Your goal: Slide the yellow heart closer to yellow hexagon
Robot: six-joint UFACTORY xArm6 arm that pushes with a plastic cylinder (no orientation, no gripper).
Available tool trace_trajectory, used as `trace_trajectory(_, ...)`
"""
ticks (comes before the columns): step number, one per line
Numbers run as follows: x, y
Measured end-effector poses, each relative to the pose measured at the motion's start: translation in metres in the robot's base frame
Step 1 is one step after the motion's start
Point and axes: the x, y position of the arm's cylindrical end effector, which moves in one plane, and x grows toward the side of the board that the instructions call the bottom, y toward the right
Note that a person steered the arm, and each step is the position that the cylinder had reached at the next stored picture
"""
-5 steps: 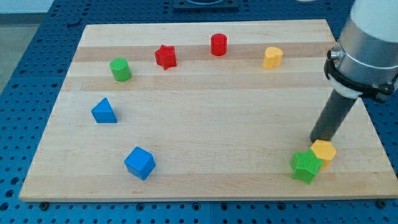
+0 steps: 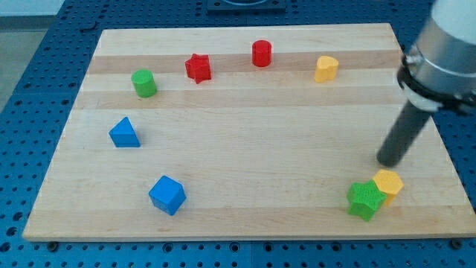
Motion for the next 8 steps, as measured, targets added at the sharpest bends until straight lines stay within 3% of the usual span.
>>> trace_trajectory(2,-0.116,0.048)
trace_trajectory(3,-0.173,0.049)
trace_trajectory(4,-0.214,0.014)
trace_trajectory(5,-0.229,-0.040)
trace_trajectory(8,-0.131,-0.053)
